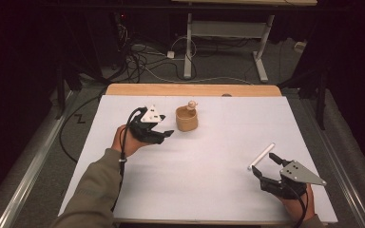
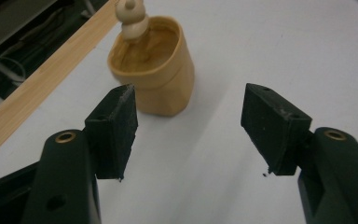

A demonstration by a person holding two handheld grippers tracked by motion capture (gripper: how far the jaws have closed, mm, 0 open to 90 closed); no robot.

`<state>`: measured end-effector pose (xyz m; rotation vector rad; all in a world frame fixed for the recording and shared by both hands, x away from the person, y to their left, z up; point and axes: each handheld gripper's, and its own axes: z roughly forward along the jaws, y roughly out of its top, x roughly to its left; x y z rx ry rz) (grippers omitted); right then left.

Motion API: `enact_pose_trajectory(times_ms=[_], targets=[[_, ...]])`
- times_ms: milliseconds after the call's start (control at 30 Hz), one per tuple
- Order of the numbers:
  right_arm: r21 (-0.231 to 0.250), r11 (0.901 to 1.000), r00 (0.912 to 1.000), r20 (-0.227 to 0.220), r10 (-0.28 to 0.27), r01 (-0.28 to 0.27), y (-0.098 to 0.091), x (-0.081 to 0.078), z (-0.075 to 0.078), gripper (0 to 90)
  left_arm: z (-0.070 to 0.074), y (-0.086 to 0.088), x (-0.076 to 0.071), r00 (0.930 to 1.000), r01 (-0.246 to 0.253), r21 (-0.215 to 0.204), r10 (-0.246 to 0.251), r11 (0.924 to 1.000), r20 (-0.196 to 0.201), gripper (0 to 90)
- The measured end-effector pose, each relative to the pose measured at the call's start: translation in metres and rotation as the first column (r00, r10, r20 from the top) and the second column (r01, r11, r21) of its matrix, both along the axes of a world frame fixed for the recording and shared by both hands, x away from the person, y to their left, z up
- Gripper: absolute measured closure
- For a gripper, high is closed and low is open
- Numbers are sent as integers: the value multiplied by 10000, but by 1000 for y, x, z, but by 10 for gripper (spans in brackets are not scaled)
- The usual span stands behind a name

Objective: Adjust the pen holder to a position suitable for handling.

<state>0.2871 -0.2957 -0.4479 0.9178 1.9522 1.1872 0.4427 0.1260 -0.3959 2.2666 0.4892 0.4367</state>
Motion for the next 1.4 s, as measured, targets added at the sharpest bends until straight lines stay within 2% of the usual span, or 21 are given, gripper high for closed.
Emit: enact_pose_trajectory(times_ms=[33,100,133,233,467,533,600,633,767,800,833,900,933,1000,1033,1100,1167,1200,1233,1333,1400], targets=[[-62,10000,10000,17,30,-30,1,0,0,262,0,-6,7,10000,52,138,-51,9999,-65,369],[-107,9999,10000,20,96,-96,1,0,-1,262,0,-15,17,9994,232,36,-232,9997,-246,375],[-138,9999,10000,5,83,-83,1,1,-1,262,0,-25,26,9994,249,276,-242,9993,-253,400],[-74,10000,10000,-52,62,-62,1,1,-2,262,-2,-34,35,9981,380,254,-367,9990,-489,410],[-190,9997,9998,-96,163,-165,1,2,-4,262,-6,-57,63,9935,755,1084,-654,9912,-937,483],[-206,9996,9997,-157,191,-194,1,2,-6,262,-7,-61,71,9893,955,1278,-799,9872,-1218,500],[-235,9995,9996,-178,205,-209,1,2,-6,262,-9,-63,76,9831,1190,1268,-989,9848,-1543,522],[-283,9993,9996,-178,230,-235,1,2,-6,262,-11,-66,79,9803,1280,1443,-1031,9812,-1685,527],[-275,9993,9995,-226,242,-249,1,3,-7,262,-20,-71,84,9708,1489,1824,-1085,9719,-2141,584],[-233,9994,9993,-267,260,-266,1,3,-8,262,-23,-72,85,9699,1462,1863,-1038,9715,-2202,605],[-121,9994,9987,-388,333,-338,2,4,-9,262,-25,-72,86,9679,1467,1869,-1020,9714,-2295,668],[-105,9993,9985,-423,354,-358,2,4,-9,262,-28,-72,88,9634,1559,1785,-1096,9715,-2447,699],[-74,9993,9982,-477,363,-367,2,4,-10,262,-30,-72,89,9611,1606,1529,-1192,9751,-2493,740],[-36,9993,9980,-500,377,-379,2,4,-10,262,-30,-72,89,9602,1690,1514,-1281,9739,-2482,766],[24,9992,9978,-526,397,-396,2,4,-10,262,-30,-73,88,9587,1837,1553,-1421,9706,-2463,766],[-25,9992,9979,-527,389,-391,2,5,-11,262,-29,-74,87,9610,1841,1646,-1424,9690,-2370,791],[-1,9992,9976,-567,403,-404,2,5,-11,262,-28,-74,86,9589,1977,1735,-1536,9648,-2387,794],[-15,9992,9976,-563,409,-410,2,5,-11,262,-27,-73,85,9528,2137,1721,-1663,9616,-2540,794],[-28,9991,9976,-541,424,-426,2,5,-11,262,-27,-73,85,9528,2137,1721,-1663,9616,-2540,794],[-75,9992,9978,-532,392,-396,2,5,-10,262,-26,-71,77,9471,2375,1766,-1873,9552,-2605,794],[-98,9990,9976,-544,421,-427,2,4,-11,262,-26,-68,66,9377,2685,1692,-2172,9483,-2711,793]])
